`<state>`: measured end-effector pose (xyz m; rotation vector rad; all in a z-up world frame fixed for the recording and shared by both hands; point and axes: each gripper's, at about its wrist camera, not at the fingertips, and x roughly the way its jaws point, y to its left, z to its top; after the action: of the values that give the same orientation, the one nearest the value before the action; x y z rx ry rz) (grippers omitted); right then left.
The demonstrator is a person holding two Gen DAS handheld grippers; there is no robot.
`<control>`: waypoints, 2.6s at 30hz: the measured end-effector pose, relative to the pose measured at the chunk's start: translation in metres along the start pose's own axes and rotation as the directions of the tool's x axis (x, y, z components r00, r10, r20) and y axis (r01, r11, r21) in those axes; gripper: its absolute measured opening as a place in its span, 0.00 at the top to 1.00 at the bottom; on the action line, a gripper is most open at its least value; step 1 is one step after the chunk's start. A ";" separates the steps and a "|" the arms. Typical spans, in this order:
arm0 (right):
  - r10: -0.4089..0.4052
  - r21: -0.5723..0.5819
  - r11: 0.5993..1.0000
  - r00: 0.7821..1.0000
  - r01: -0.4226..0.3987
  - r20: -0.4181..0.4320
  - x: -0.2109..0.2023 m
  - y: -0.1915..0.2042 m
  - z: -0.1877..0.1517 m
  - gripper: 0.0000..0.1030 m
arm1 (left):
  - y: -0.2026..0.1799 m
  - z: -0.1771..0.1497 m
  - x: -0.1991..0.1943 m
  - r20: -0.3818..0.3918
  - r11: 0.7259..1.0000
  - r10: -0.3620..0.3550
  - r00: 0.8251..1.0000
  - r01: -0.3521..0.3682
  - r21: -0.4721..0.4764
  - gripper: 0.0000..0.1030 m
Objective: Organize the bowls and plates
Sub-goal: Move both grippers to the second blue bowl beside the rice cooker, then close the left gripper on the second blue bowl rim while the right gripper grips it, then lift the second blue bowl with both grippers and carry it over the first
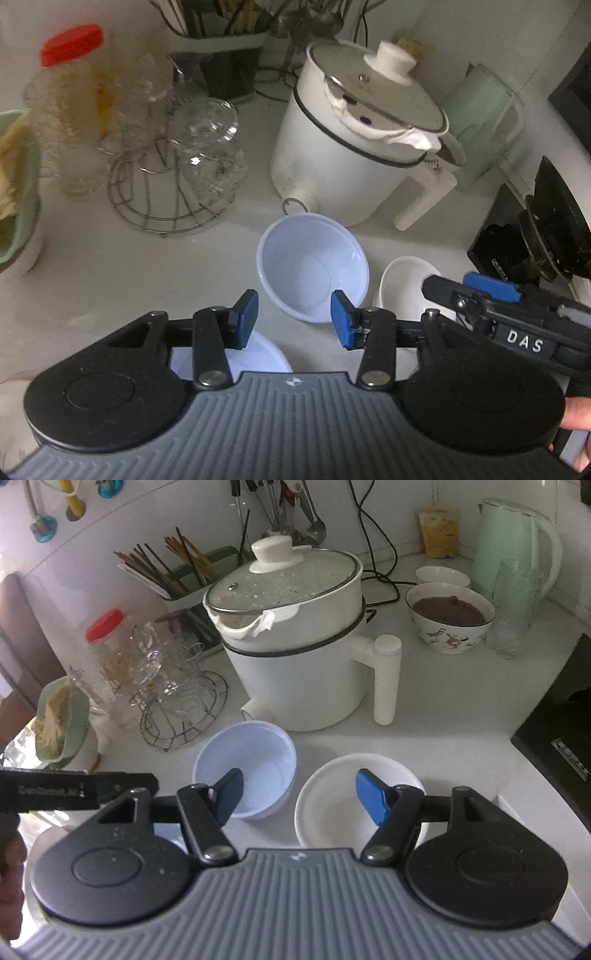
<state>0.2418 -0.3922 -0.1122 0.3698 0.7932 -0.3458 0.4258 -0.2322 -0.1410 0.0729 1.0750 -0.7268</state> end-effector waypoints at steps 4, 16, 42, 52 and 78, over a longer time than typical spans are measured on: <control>0.018 0.010 1.000 1.000 -0.018 -0.022 0.023 -0.005 0.010 0.34 | 0.005 0.007 0.024 -0.030 1.000 0.014 0.999 -0.014 -0.014 0.52; 0.085 -0.104 0.990 0.990 -0.097 -0.114 0.088 0.011 0.028 0.45 | 0.033 0.034 0.081 -0.101 0.994 0.055 0.993 -0.064 -0.083 0.54; 0.043 -0.028 0.998 0.990 -0.047 -0.137 0.098 0.001 0.029 0.87 | 0.029 0.043 0.084 -0.127 0.991 -0.011 0.992 -0.006 -0.135 0.88; 0.069 0.017 0.998 0.994 -0.067 -0.089 0.058 0.007 0.033 0.87 | 0.019 0.046 0.034 -0.056 0.992 -0.039 0.998 0.032 -0.121 0.88; 0.134 0.016 0.991 0.991 -0.135 0.020 -0.025 0.040 0.019 0.87 | 0.021 0.015 -0.072 0.077 0.993 -0.059 0.995 0.067 -0.098 0.87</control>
<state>0.2550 -0.3616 -0.0737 0.4338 0.7430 -0.2299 0.4298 -0.1855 -0.0802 -0.0737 1.0448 -0.7261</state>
